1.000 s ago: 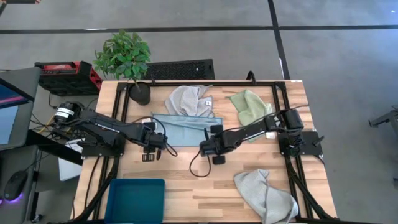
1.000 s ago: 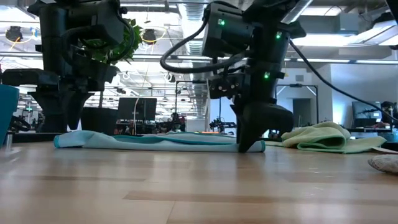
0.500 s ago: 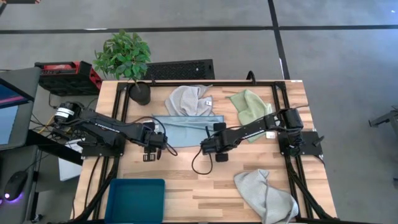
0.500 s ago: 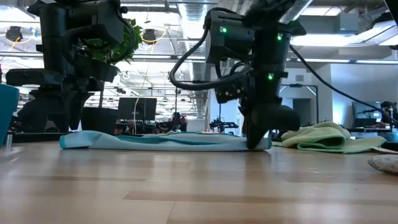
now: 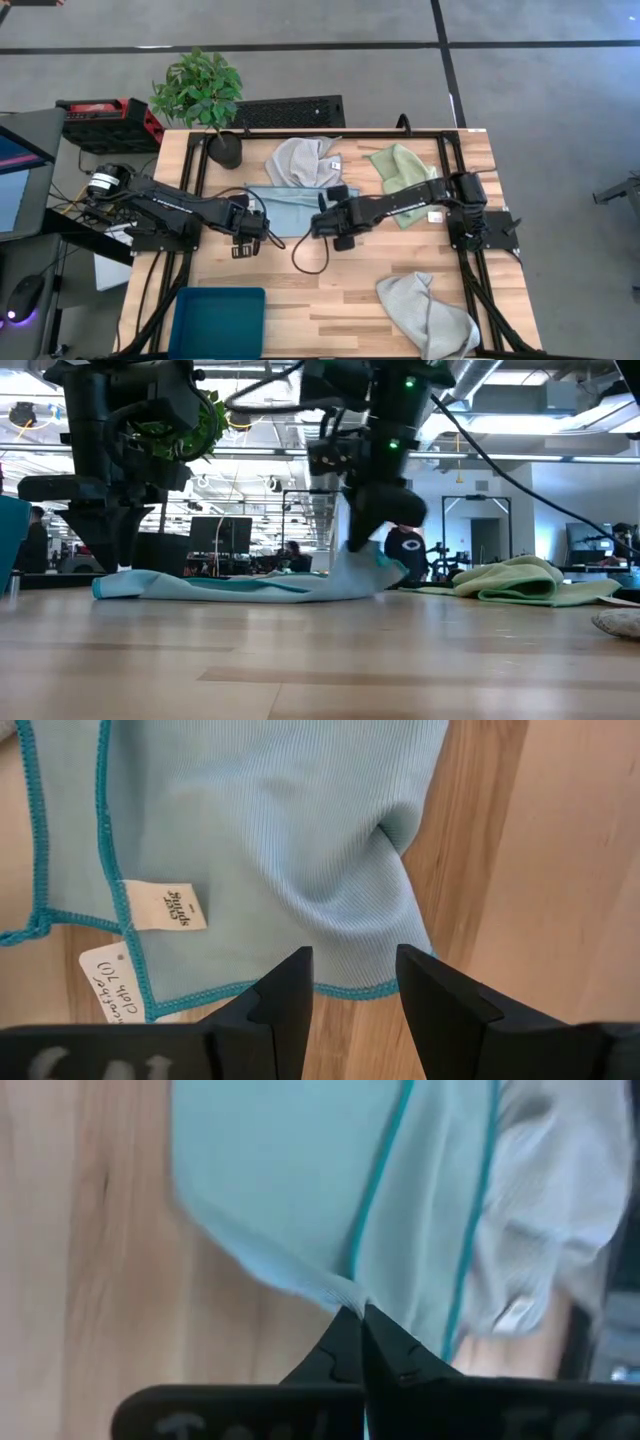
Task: Fold microfiber towels
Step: Fold the blue microfiber cloth
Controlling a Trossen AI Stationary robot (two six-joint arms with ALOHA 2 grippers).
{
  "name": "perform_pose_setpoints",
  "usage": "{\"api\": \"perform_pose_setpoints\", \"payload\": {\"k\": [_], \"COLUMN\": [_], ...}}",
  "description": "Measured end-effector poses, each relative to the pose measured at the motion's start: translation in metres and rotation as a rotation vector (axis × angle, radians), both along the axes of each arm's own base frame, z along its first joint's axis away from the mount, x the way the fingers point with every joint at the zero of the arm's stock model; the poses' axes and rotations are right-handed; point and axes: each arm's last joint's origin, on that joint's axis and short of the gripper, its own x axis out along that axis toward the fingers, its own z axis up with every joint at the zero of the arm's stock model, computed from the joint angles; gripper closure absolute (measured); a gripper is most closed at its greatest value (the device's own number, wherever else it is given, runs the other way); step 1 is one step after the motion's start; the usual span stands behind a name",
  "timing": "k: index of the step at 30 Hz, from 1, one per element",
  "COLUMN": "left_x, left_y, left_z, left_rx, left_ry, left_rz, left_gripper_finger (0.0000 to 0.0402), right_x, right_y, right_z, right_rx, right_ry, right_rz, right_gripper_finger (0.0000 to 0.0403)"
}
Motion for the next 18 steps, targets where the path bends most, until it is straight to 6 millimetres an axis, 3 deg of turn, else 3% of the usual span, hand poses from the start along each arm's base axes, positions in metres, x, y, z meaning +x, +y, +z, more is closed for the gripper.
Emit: {"api": "perform_pose_setpoints", "payload": {"k": [13,18], "left_x": [0.0,-0.002], "left_y": [0.001,0.001], "left_z": [0.0,0.0], "left_rx": [0.018,0.017], "left_ry": [-0.013,-0.004], "left_rz": [0.05,0.079], "left_gripper_finger": [0.0263,0.0263], "right_x": [0.038,0.048], "right_y": [-0.018,-0.022], "right_z": [0.019,0.015], "right_rx": [0.039,0.039], "right_ry": [-0.321,-0.392], "right_rz": [0.225,0.25], "right_gripper_finger": [0.0398,0.0398]}}
